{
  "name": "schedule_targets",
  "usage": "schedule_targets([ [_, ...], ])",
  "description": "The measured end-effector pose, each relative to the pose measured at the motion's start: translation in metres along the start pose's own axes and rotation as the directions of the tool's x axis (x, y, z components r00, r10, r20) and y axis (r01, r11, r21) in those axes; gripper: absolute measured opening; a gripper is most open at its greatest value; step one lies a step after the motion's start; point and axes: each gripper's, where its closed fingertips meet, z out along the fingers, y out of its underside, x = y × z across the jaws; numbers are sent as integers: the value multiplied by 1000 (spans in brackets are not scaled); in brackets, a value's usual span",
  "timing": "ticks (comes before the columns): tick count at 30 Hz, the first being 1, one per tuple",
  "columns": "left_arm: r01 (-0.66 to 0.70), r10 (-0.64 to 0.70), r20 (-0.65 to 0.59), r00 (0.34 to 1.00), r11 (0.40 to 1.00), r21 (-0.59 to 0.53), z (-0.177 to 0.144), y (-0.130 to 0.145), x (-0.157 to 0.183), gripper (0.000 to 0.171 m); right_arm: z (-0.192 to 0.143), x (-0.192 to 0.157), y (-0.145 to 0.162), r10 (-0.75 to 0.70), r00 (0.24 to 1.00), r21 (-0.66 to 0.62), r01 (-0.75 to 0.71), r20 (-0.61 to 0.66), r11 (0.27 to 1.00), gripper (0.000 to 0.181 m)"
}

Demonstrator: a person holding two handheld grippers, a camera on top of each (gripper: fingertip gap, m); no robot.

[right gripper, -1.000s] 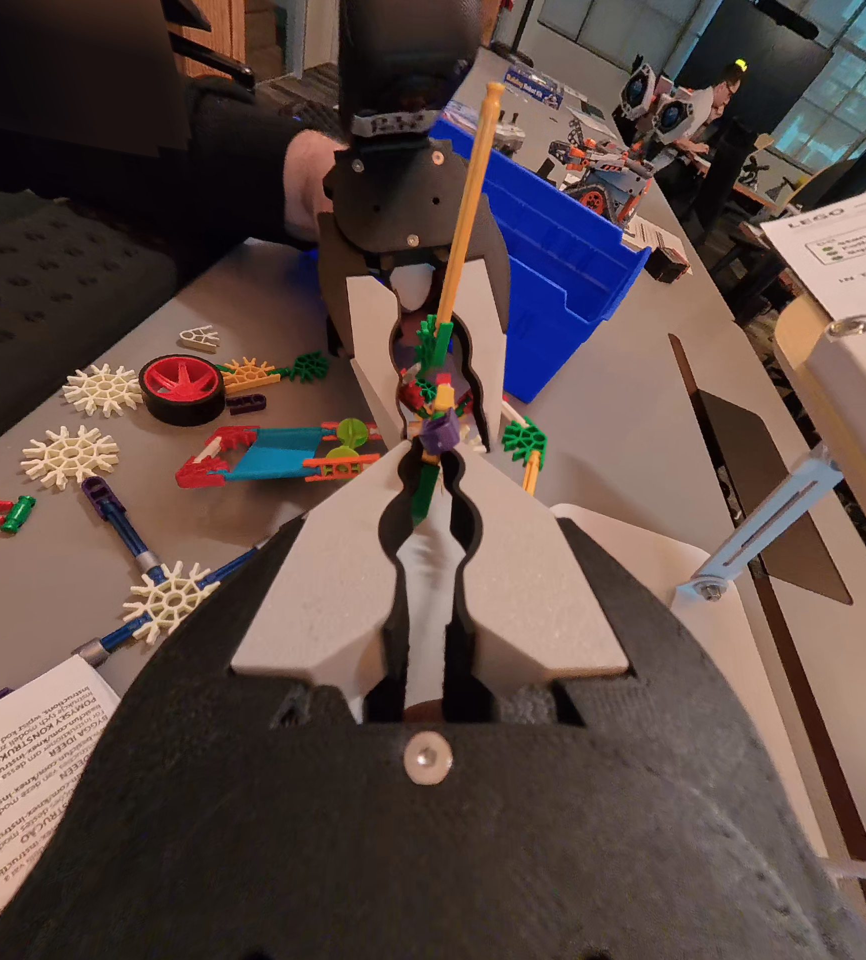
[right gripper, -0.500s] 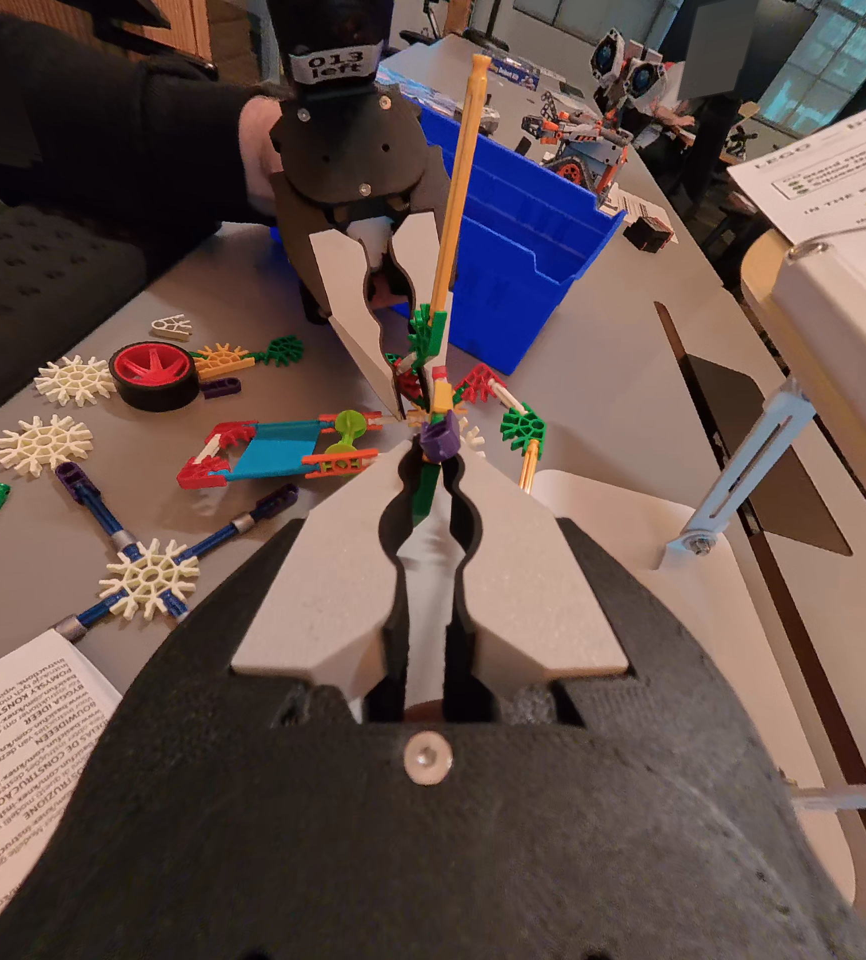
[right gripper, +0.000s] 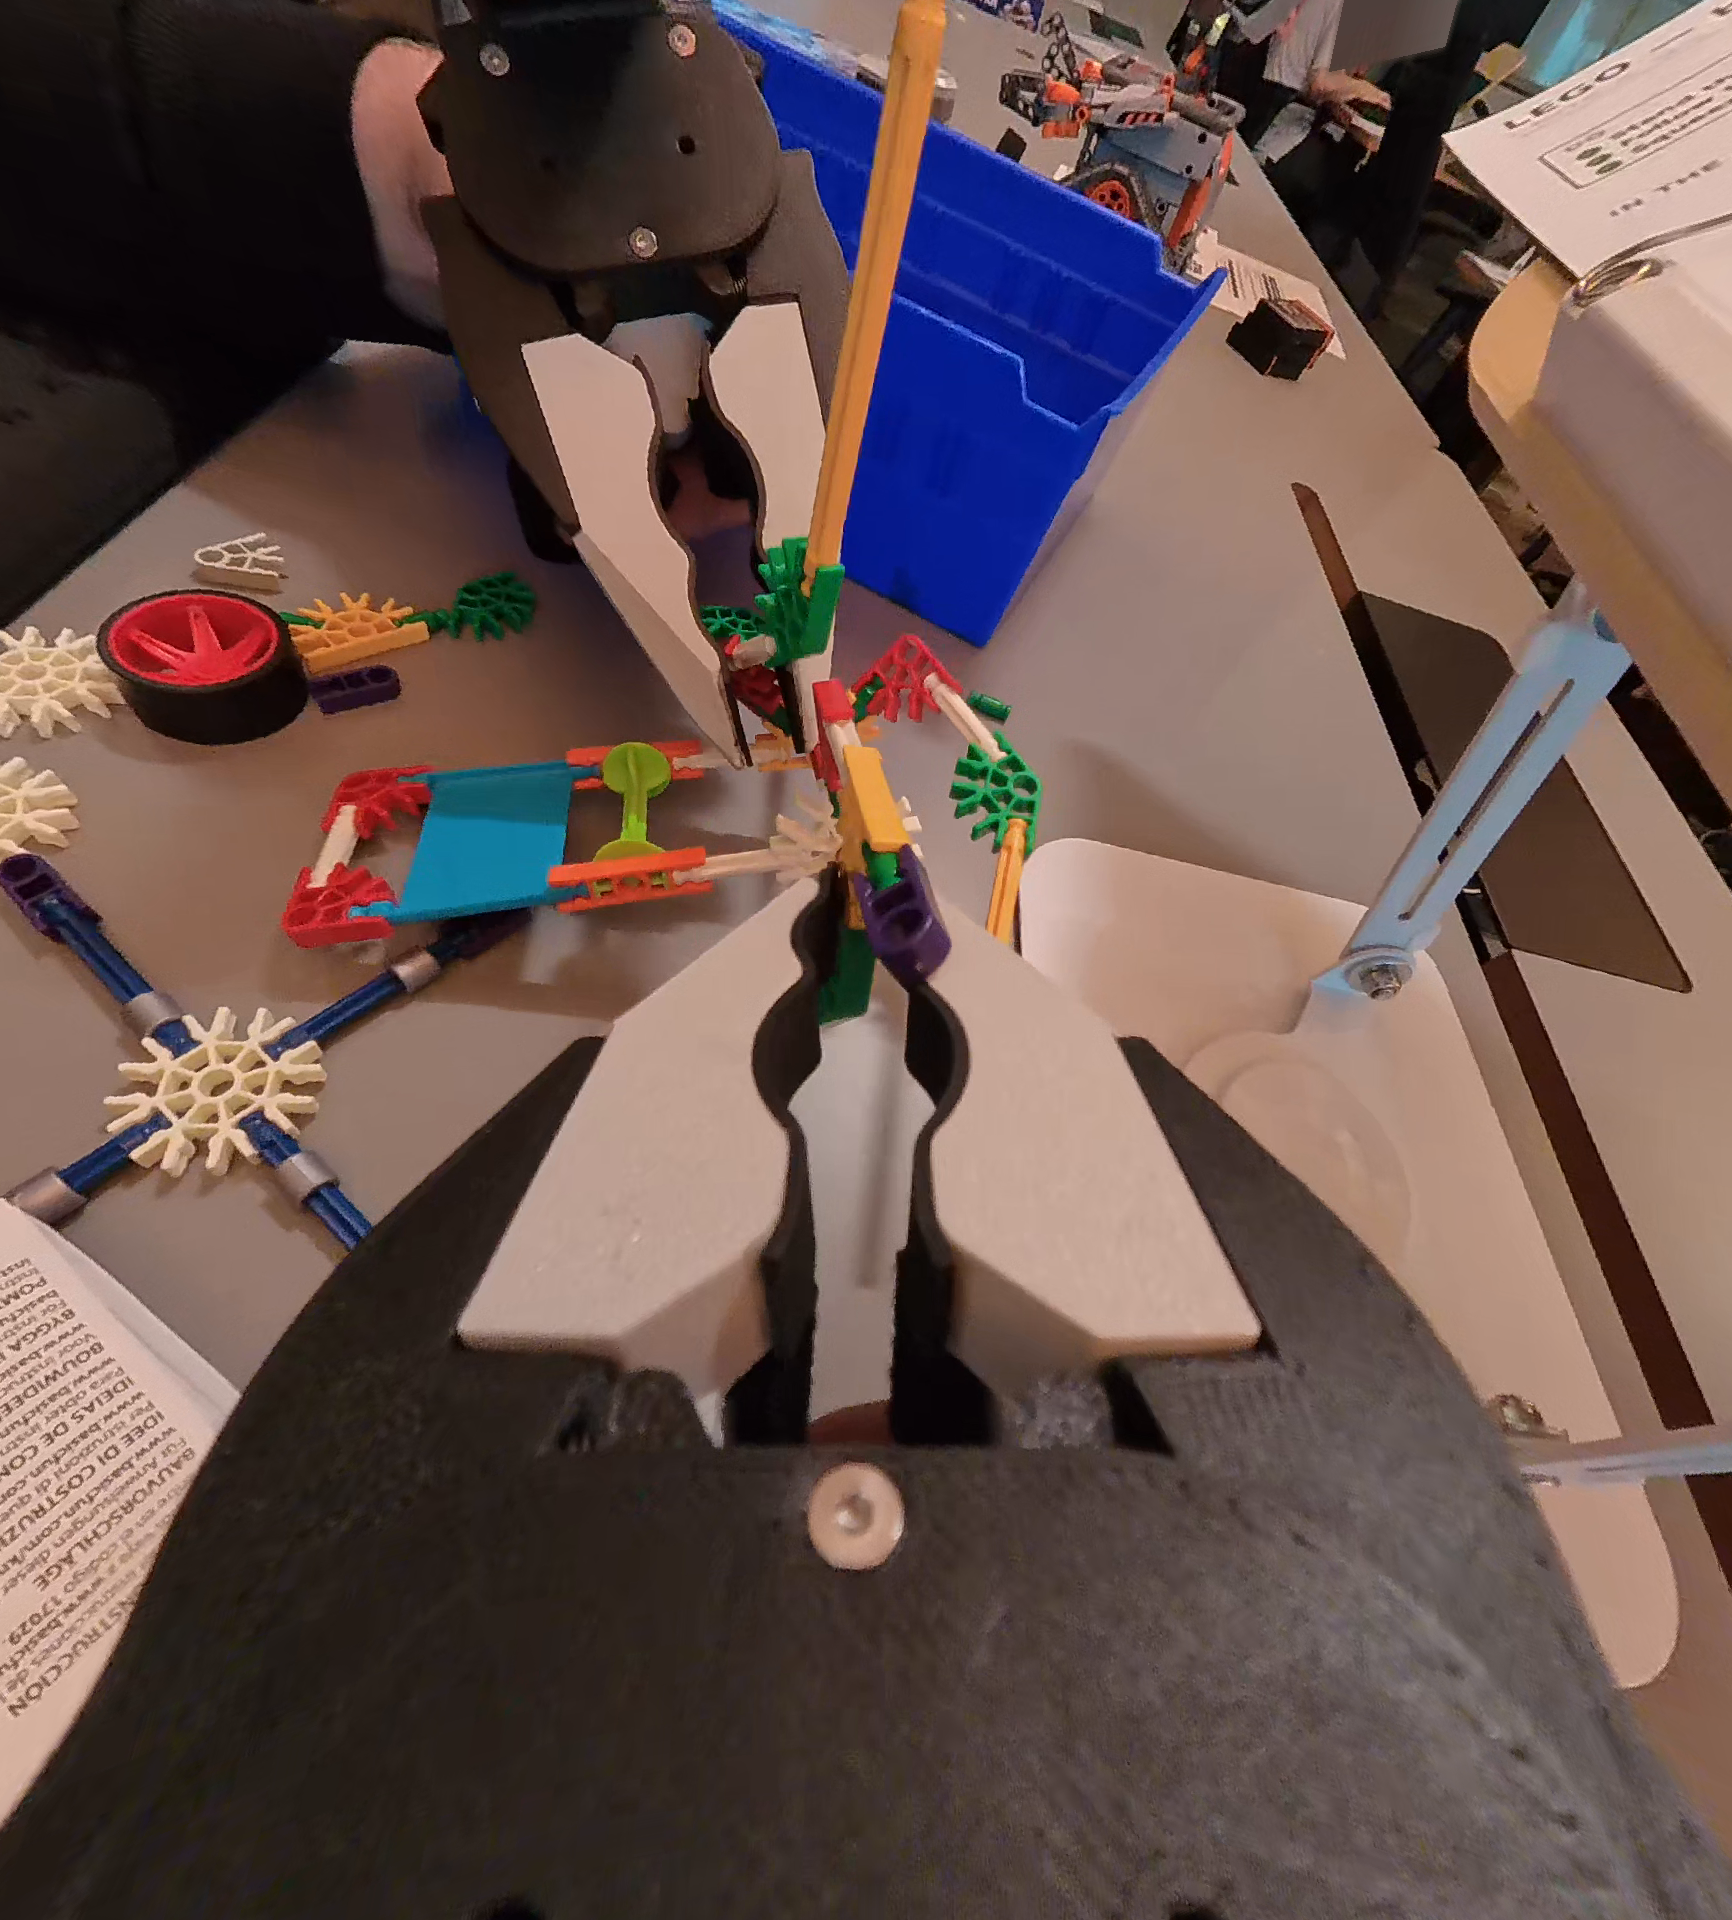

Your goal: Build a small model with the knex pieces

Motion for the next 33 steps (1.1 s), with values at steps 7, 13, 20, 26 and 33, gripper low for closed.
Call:
schedule_targets([
  [7, 61, -59, -44, 997, 998, 34, -1, -4, 3, 8, 2, 3, -2, -112, 991, 5, 112, -69, 994, 6],
  [13, 57, -55, -50, 997, 998, 33, 0, -3, 4, 8, 3, 3, 2, 51, 999, 35, -51, -5, 998, 5],
  [20, 73, -70, -62, 996, 996, 46, -1, -5, 4, 8, 1, 7, 8, 78, 997, 11, -78, -8, 997, 21],
  [26, 99, -95, -52, 994, 992, 75, -5, -9, -1, 7, -5, 1, 5, 121, 991, 15, -122, 59, 992, 0],
  [33, 80, -76, -54, 996, 994, 74, -6, -12, 2, 7, -5, -1, 0, 150, 985, 33, -153, 82, 988, 11],
])
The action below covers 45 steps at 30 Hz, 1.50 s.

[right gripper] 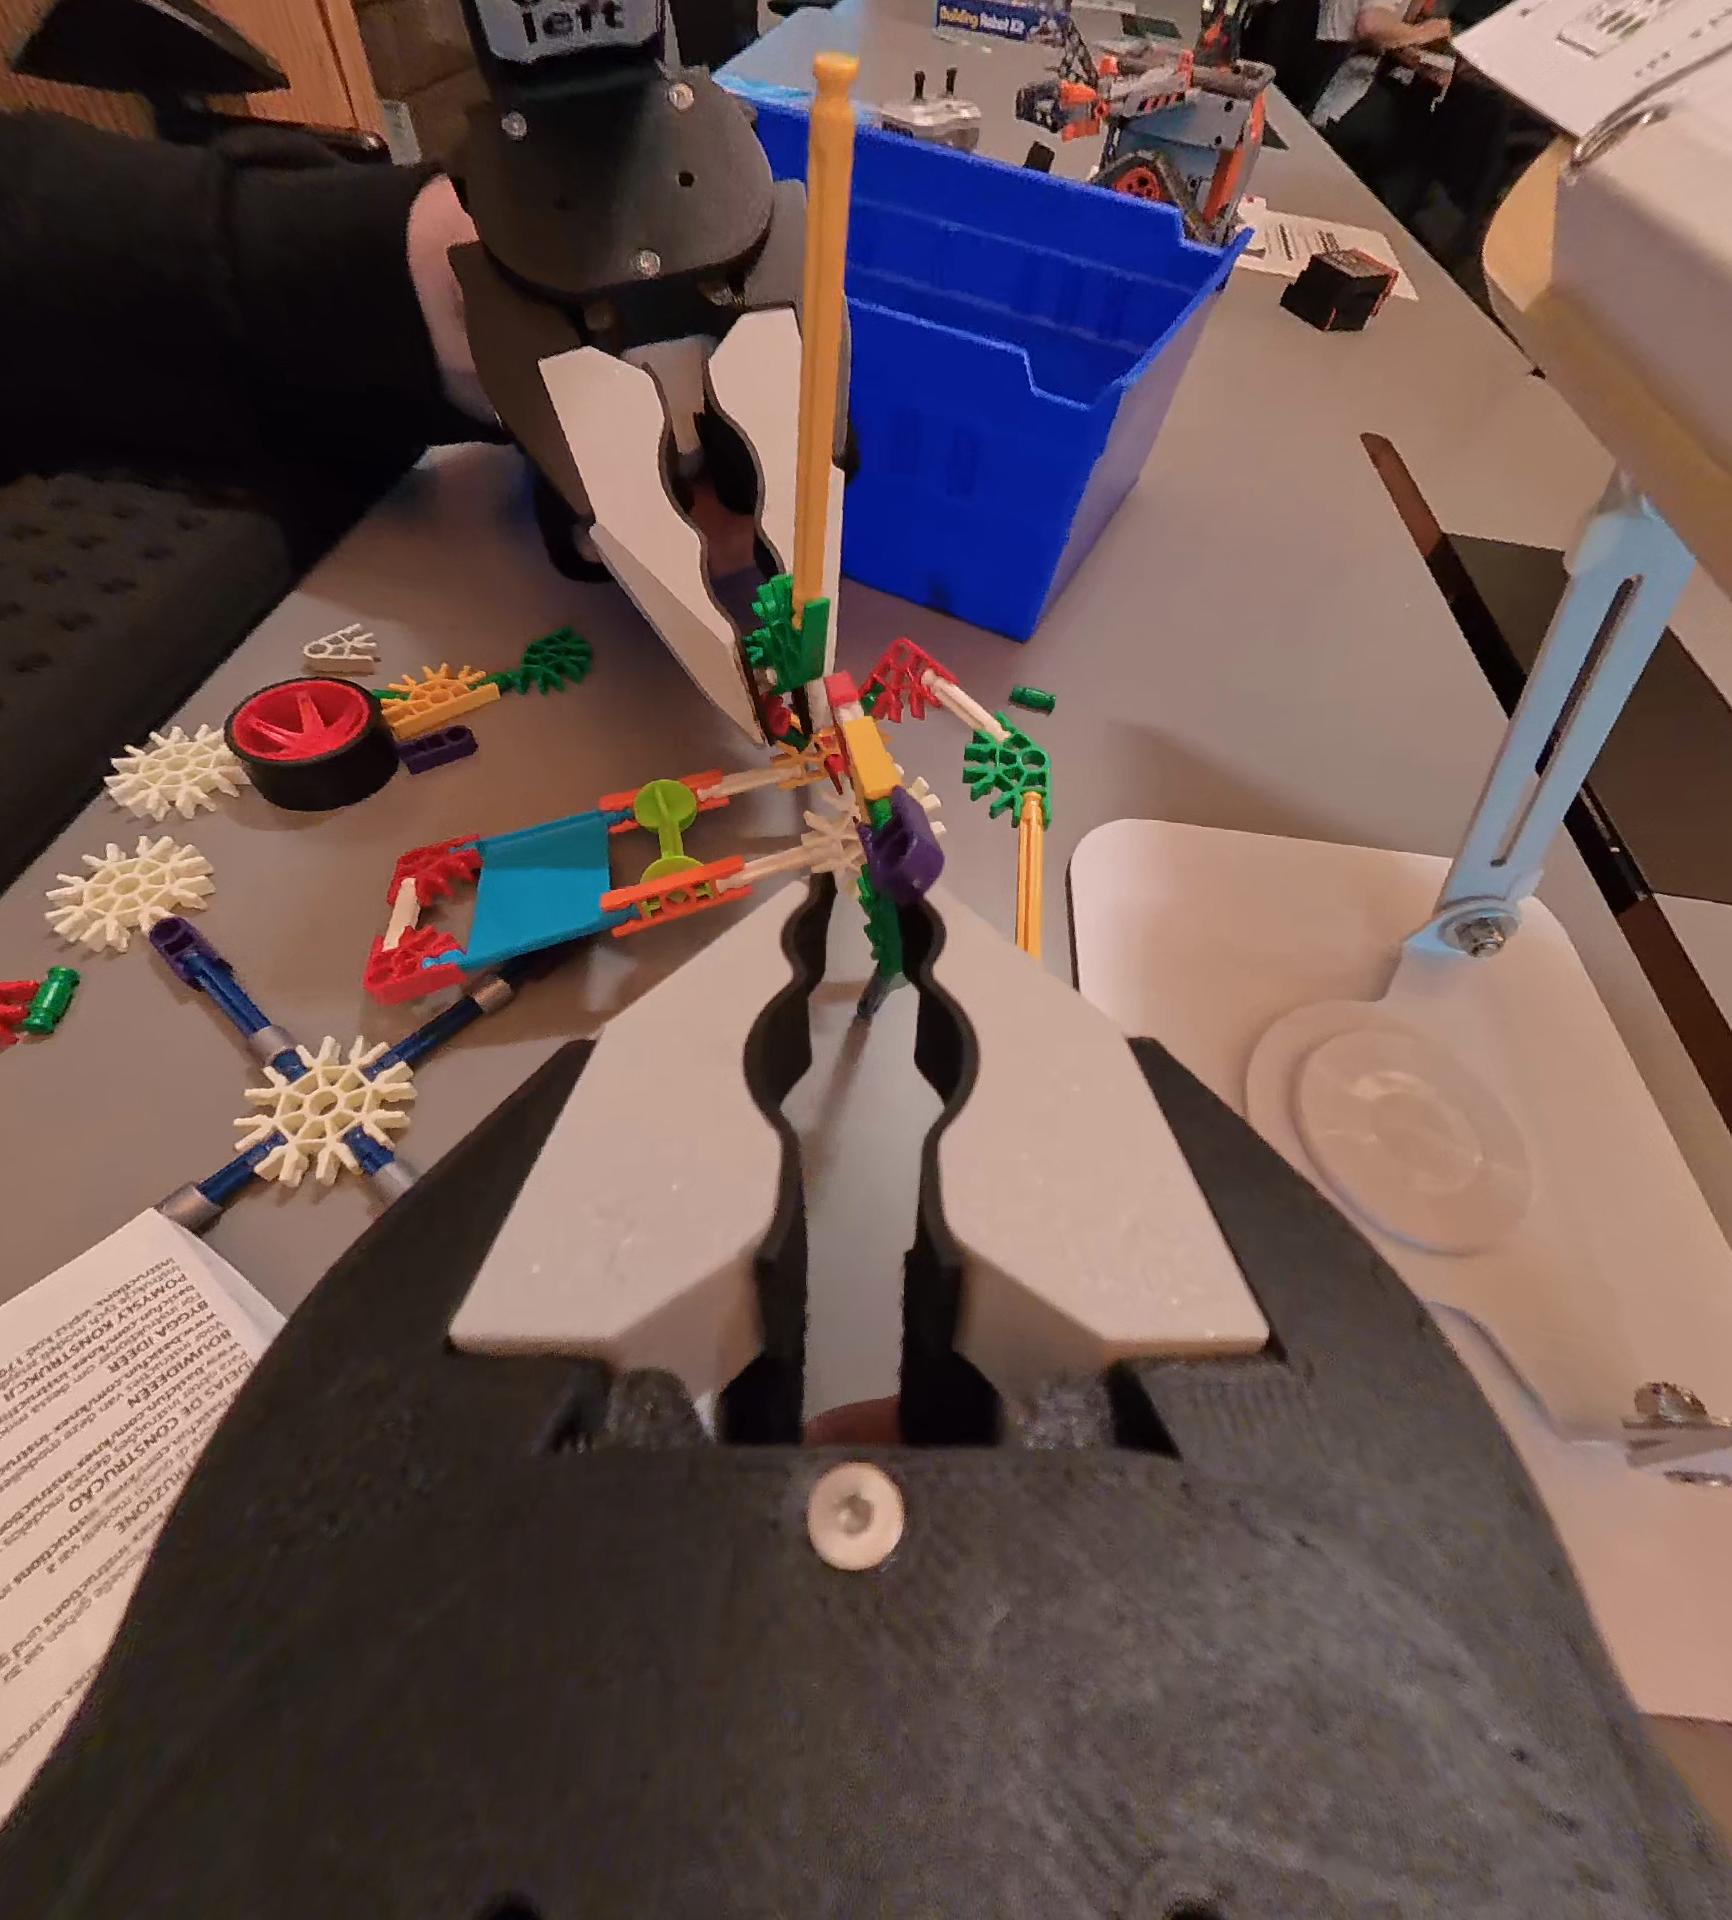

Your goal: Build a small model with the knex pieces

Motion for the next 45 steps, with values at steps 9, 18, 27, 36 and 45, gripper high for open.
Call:
schedule_targets([
  [9, -139, 136, -60, 989, 989, -48, 11, 3, 25, 6, 1, 2, 4, 42, 999, -1, -42, 8, 999, 0],
  [18, -170, 167, -35, 985, 976, -137, 19, 12, 25, 14, 0, 2, 5, 29, 1000, -28, -29, 1, 999, 1],
  [27, -179, 174, -44, 984, 972, -150, 9, 13, 27, 10, -26, -3, 22, 39, 999, -295, -34, 12, 955, 34],
  [36, -192, 183, -67, 981, 967, -165, 15, 16, 33, 6, 3, -52, -8, -16, 989, -250, 53, 149, 967, 26],
  [45, -219, 209, -76, 975, 963, -156, 18, 15, 36, 5, 13, -36, -9, 234, 968, -237, -207, 92, 949, 0],
])
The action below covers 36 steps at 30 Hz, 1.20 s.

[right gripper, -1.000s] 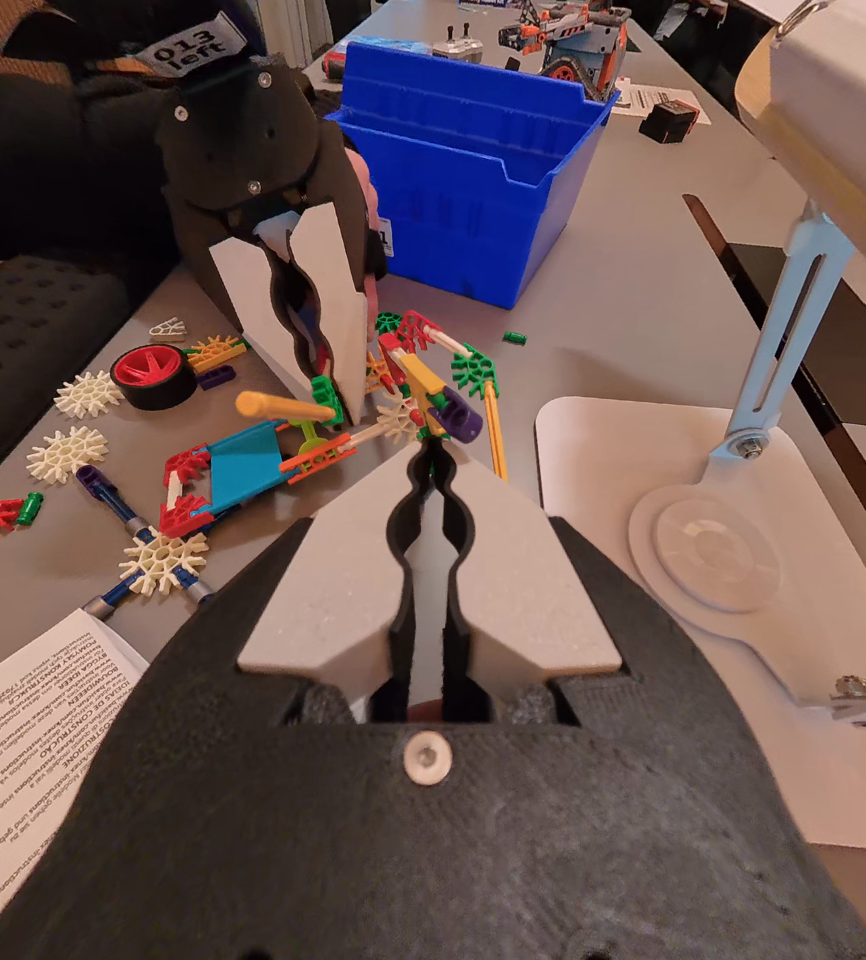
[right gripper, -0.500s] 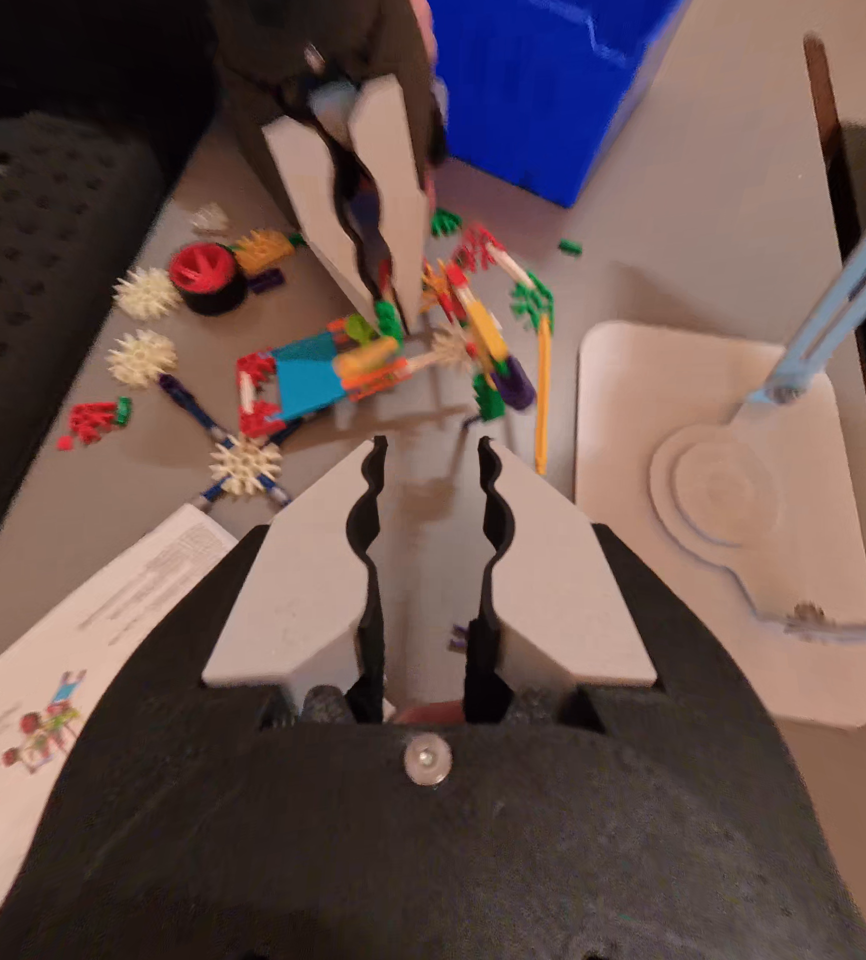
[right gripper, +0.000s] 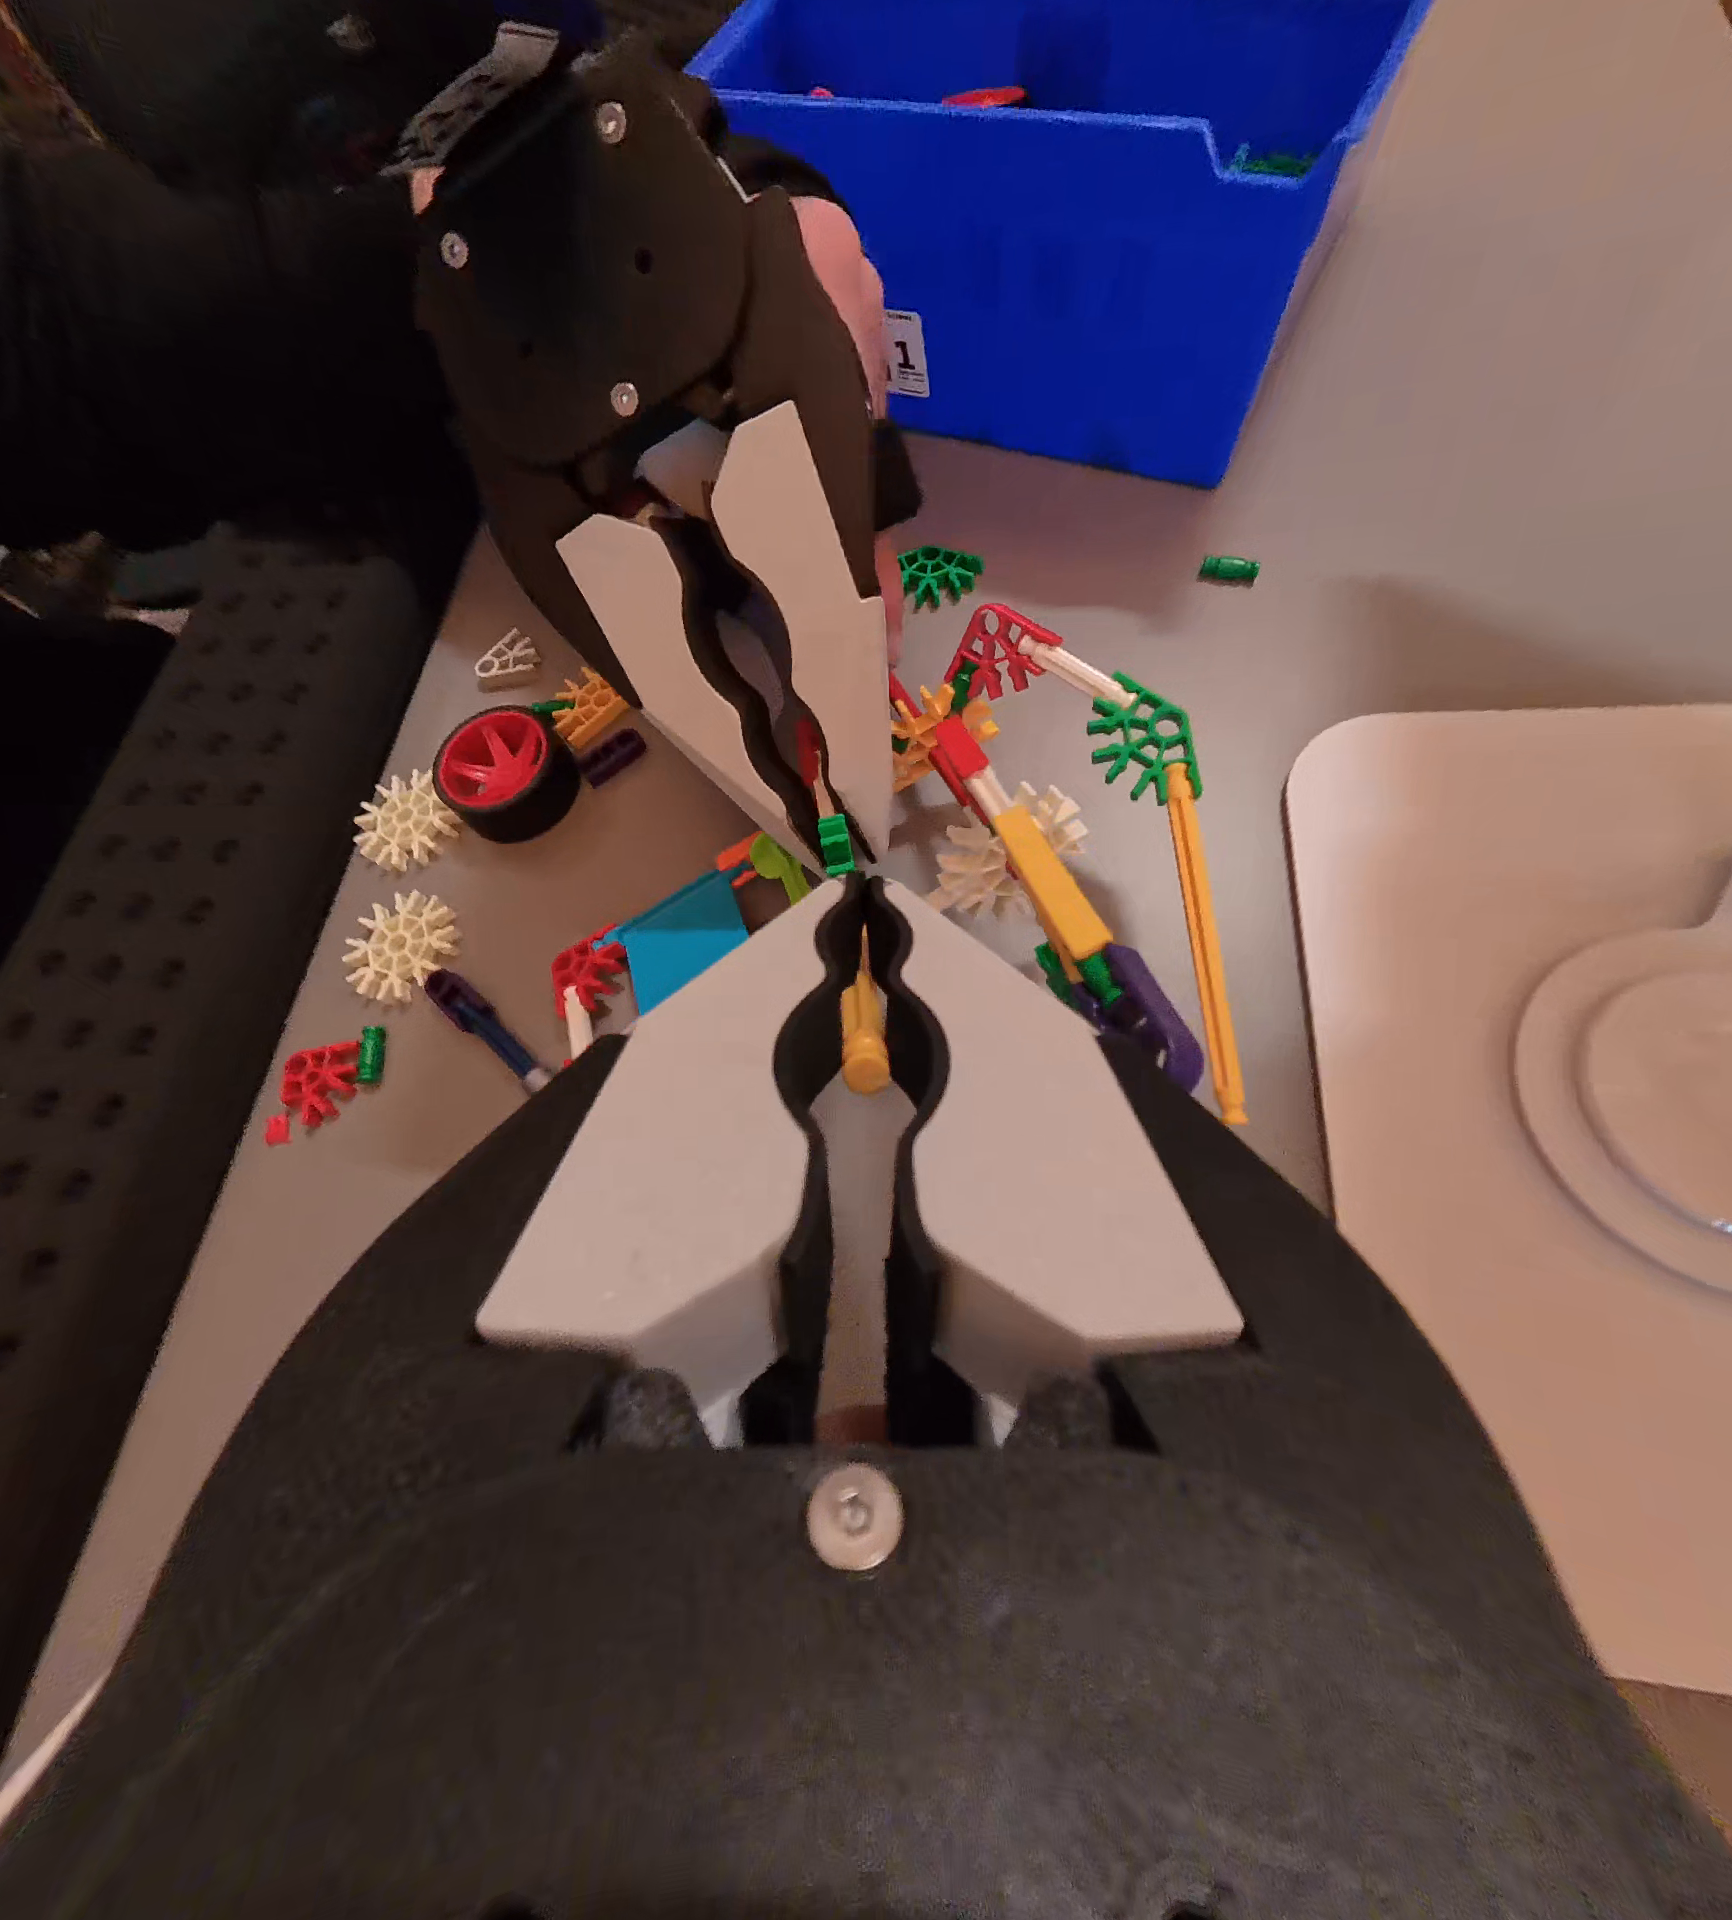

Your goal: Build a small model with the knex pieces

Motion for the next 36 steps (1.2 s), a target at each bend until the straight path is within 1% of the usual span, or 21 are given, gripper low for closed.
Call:
schedule_targets([
  [7, -2, 2, -15, 1000, 1000, 14, 0, 3, -1, 5, 4, 6, 8, 150, 989, -27, -150, -10, 988, 0],
  [11, 21, -17, -70, 997, 998, 54, 1, -1, 3, 5, 2, 7, 17, 224, 974, -8, -224, -32, 974, 1],
  [12, 26, -22, -76, 997, 998, 62, 1, -3, 4, 5, 0, 6, 16, 229, 973, 14, -229, -23, 973, 2],
  [14, 34, -29, -83, 996, 998, 62, 3, -4, 5, 5, -7, 6, 10, 232, 972, 68, -230, -26, 971, 9],
  [15, 43, -37, -90, 995, 997, 69, 3, -4, 5, 5, -10, 6, 11, 218, 975, 63, -215, -48, 975, 11],
  [17, 62, -54, -100, 994, 995, 78, 2, -4, 5, 5, -10, 7, 18, 144, 982, 18, -143, -120, 990, 6],
  [18, 75, -65, -112, 992, 994, 85, 1, -5, 5, 5, -9, 5, 18, 131, 983, 12, -130, -129, 991, 6],
  [20, 95, -83, -123, 989, 990, 100, 1, -6, 4, 5, -6, 2, 15, 144, 981, 27, -142, -131, 990, 0],
  [23, 127, -107, -154, 982, 984, 129, -2, -10, 6, 5, -3, 11, 16, 192, 964, 37, -189, -183, 981, 0],
  [26, 146, -120, -187, 975, 980, 132, -2, -10, 10, 6, 1, 22, 23, 264, 935, 40, -262, -236, 964, 0],
  [29, 144, -119, -198, 973, 982, 121, 0, -7, 12, 5, 6, 24, 28, 323, 918, 46, -321, -232, 946, 0],
  [31, 153, -126, -204, 971, 981, 121, 0, -7, 13, 6, 4, 22, 26, 289, 926, 52, -285, -243, 957, 0],
  [32, 156, -129, -205, 970, 980, 120, -1, -7, 13, 6, 1, 21, 26, 259, 930, 39, -258, -262, 965, 5],
  [34, 176, -147, -216, 965, 977, 122, 0, -8, 13, 5, -5, 14, 26, 182, 939, -3, -191, -291, 982, 22],
  [35, 185, -154, -223, 962, 975, 125, 0, -9, 13, 5, -8, 11, 26, 125, 940, -39, -145, -316, 989, 24],
  [36, 192, -159, -234, 959, 974, 123, 0, -9, 14, 5, -12, 9, 25, 37, 936, -81, -70, -349, 994, 22],
])
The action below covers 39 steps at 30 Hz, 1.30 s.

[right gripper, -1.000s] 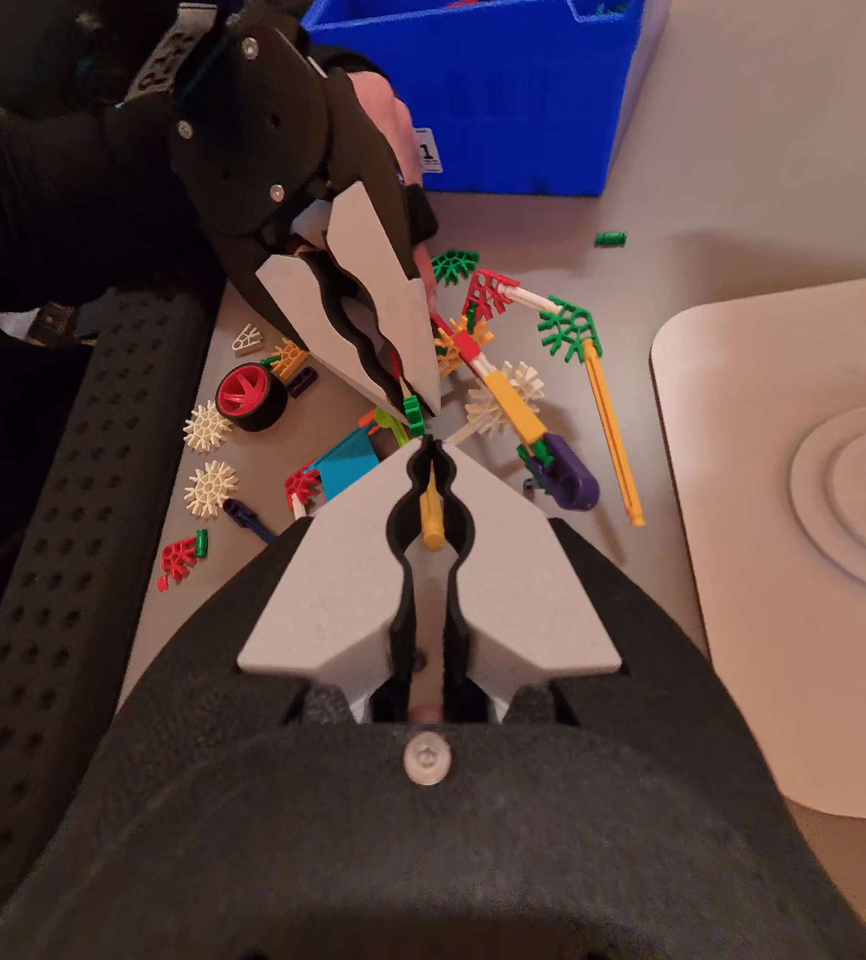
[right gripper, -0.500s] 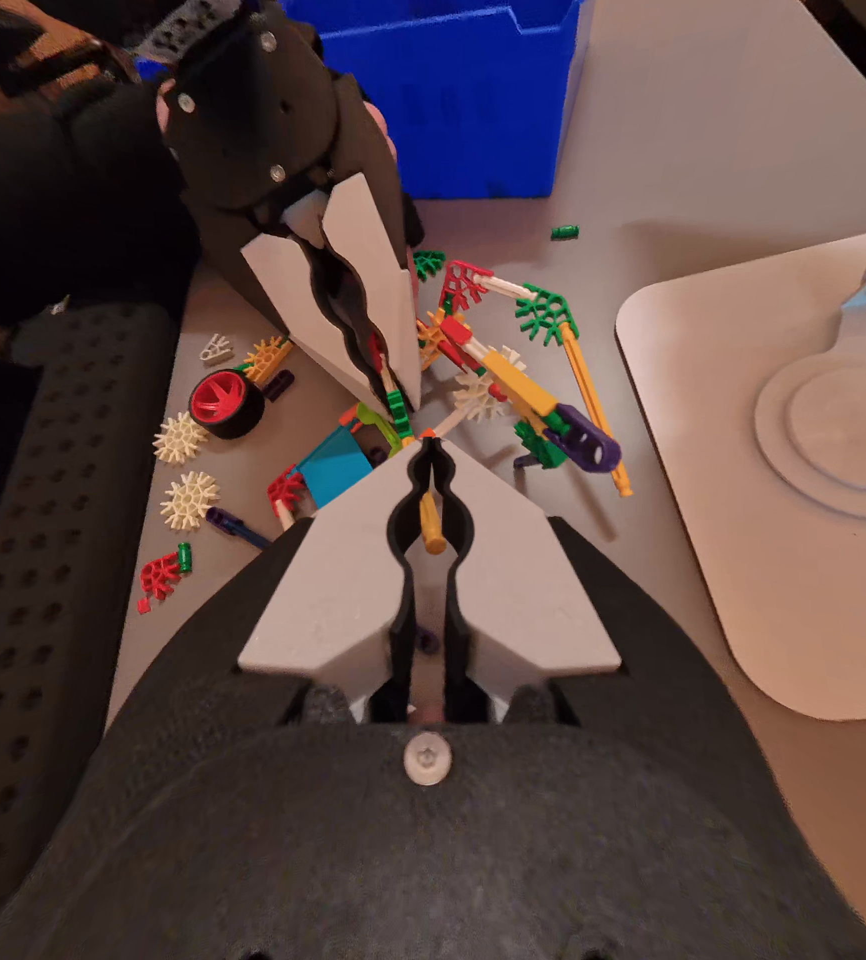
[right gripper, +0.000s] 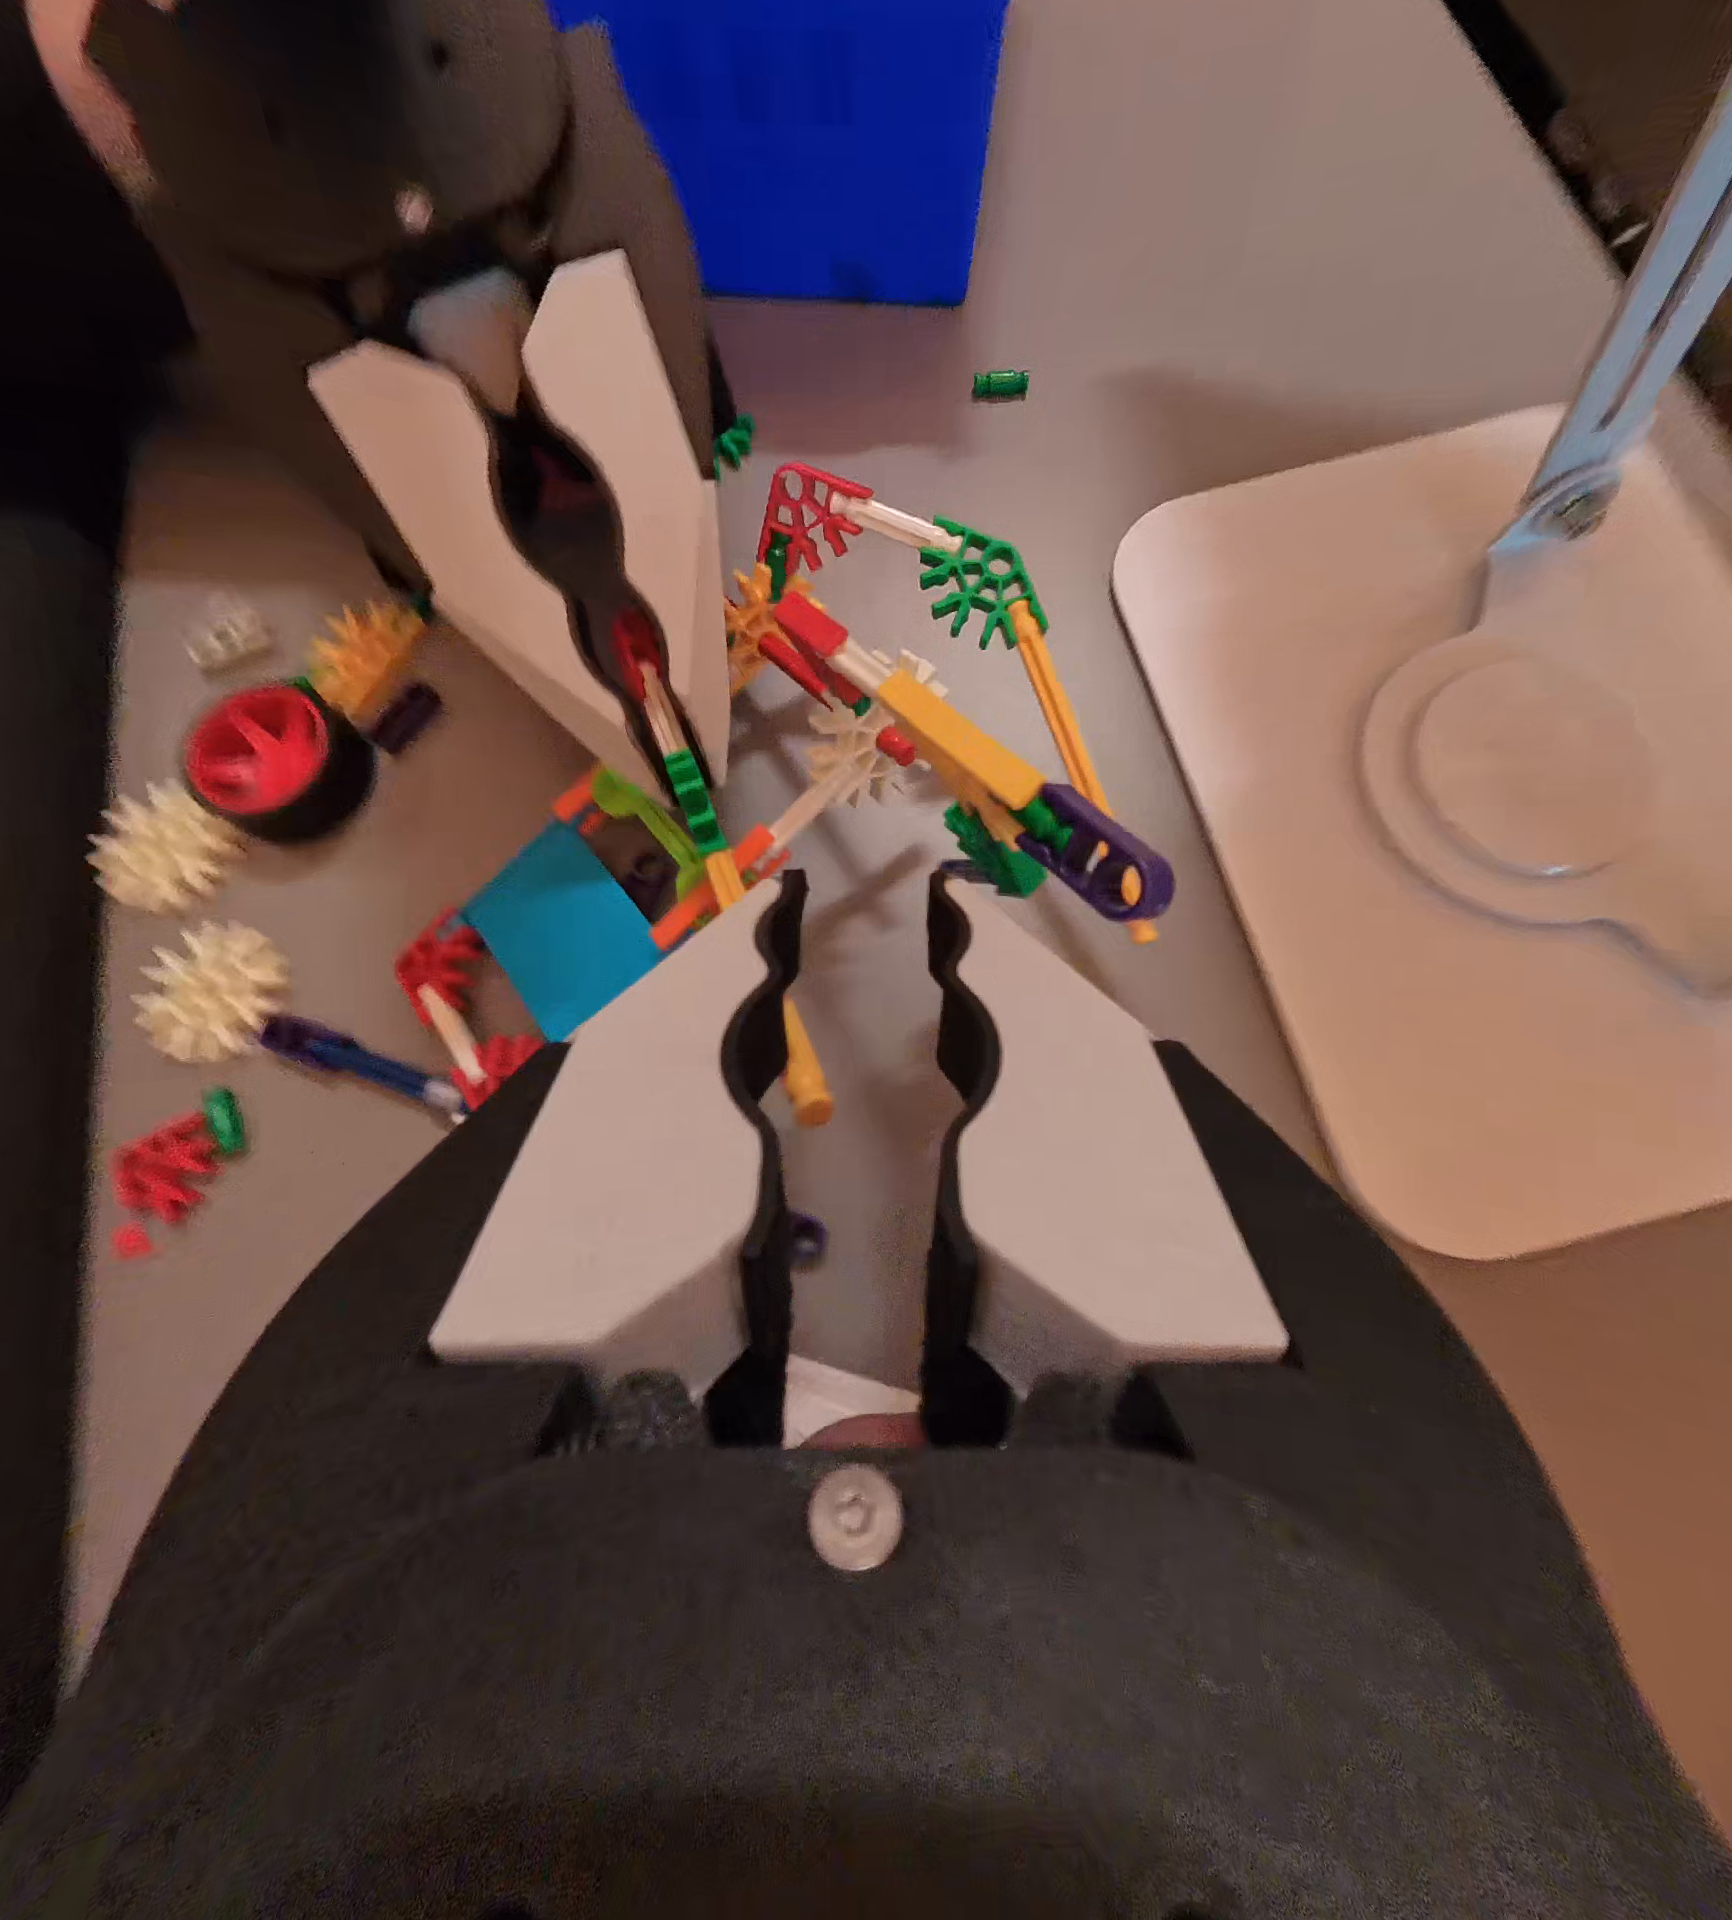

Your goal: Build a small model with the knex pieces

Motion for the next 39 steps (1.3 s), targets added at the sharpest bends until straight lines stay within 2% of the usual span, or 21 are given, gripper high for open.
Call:
schedule_targets([
  [3, 37, -37, -2, 999, 999, 10, -1, 0, -4, 4, -15, 2, -8, -237, 959, -41, 234, -157, 971, 15],
  [5, 53, -53, -15, 998, 998, 21, -2, 0, -5, 3, -21, 0, -14, -333, 921, -55, 329, -200, 943, 13],
  [7, 70, -70, -26, 997, 997, 26, -3, 0, -5, 4, -24, -14, -20, -476, 855, -59, 475, -207, 878, 14],
  [8, 74, -74, -29, 997, 997, 26, -3, 0, -5, 4, -23, -21, -22, -558, 800, -77, 556, -219, 828, 13],
  [11, 108, -107, -45, 993, 993, 41, -4, -3, -6, 4, -11, -36, -16, -804, 543, -209, 780, -242, 590, 11],
  [13, 143, -139, -77, 987, 988, 55, -5, -5, -5, 3, 1, -33, -7, -888, 389, -329, 828, -246, 454, 17],
  [15, 184, -175, -114, 978, 981, 69, -6, -7, -2, 3, 10, -27, -4, -927, 264, -401, 844, -266, 356, 21],
  [18, 197, -186, -134, 973, 977, 76, -6, -8, -1, 3, 14, -15, -9, -936, 138, -458, 843, -323, 282, 21],
  [20, 200, -187, -157, 970, 977, 72, -5, -9, 3, 4, 14, -10, -10, -934, 98, -479, 837, -343, 264, 19],
  [21, 202, -189, -161, 969, 977, 69, -4, -9, 4, 3, 15, -10, -10, -933, 88, -478, 839, -349, 258, 12],
  [23, 203, -191, -161, 968, 977, 62, -3, -8, 4, 3, 18, -9, -7, -935, 102, -479, 837, -338, 265, 9],
  [25, 217, -204, -170, 964, 974, 65, -4, -9, 4, 4, 20, -8, -2, -935, 166, -471, 827, -314, 305, 7],
  [31, 214, -202, -154, 967, 974, 69, -3, -9, 2, 6, 25, -7, 15, -788, 576, -383, 692, -219, 612, 8],
  [35, 236, -219, -159, 963, 967, 96, -5, -13, 0, 8, 27, -16, 28, -545, 837, -337, 500, -47, 798, 7],
  [37, 231, -216, -142, 966, 968, 99, -6, -14, -2, 9, 30, -21, 32, -421, 906, -308, 410, 33, 858, 6],
  [39, 223, -211, -122, 970, 970, 99, -8, -14, -4, 10, 31, -28, 37, -320, 941, -301, 338, 109, 892, 5],
])
